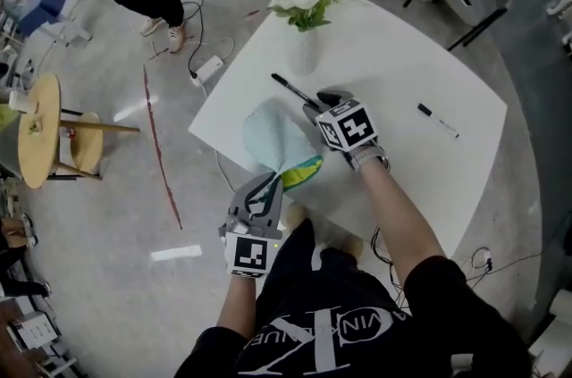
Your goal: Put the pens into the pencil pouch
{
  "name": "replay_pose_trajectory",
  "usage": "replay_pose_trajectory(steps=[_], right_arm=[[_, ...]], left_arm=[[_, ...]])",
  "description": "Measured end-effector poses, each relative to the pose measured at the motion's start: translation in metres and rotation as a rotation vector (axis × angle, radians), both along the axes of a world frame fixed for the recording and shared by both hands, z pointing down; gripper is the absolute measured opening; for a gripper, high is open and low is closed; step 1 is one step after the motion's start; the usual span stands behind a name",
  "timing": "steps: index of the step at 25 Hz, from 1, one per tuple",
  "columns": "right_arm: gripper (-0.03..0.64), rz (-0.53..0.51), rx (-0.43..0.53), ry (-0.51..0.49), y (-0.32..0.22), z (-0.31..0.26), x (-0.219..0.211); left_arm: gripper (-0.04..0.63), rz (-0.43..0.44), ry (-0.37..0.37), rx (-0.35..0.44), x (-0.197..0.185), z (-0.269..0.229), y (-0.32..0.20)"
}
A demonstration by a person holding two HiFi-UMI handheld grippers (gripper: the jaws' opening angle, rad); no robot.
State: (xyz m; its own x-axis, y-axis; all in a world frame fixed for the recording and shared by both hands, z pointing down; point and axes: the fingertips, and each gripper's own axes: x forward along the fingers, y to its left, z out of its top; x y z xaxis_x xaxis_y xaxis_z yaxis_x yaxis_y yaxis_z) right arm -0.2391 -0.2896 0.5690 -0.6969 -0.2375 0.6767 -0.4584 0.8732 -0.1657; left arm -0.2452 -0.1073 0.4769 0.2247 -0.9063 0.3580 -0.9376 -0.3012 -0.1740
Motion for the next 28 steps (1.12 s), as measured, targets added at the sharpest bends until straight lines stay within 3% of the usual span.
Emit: replay_pose_trajectory(steps=[7, 14, 19, 23, 28], right_arm=[[0.046, -0.047, 0.035, 0.079, -0.001, 0.008, 0.001], [0.044, 0.011, 0.027, -0.03, 0.006, -0.02, 0.029], [0.044, 0.044, 0.032, -0.121, 0.038, -0.056, 0.073], [0.044, 0.051, 0.024, -0.175, 0.073, -0.08, 0.111], [0.044, 0.051, -0.017, -0.165, 0.119, -0.081, 0.161]], left_arm=[[0.026, 0.011, 0.02, -0.017, -0.004, 0.01, 0.001], [0.026, 0.042, 0.036, -0.028, 0.006, 0.012, -0.012], [0.026, 0.063, 0.059, -0.089, 0.019, 0.027, -0.022], [0.026, 0.051, 0.115, -0.131, 0.033, 0.037, -0.042], [0.026, 0.079, 0.184, -0.155, 0.062, 0.038, -0.066]])
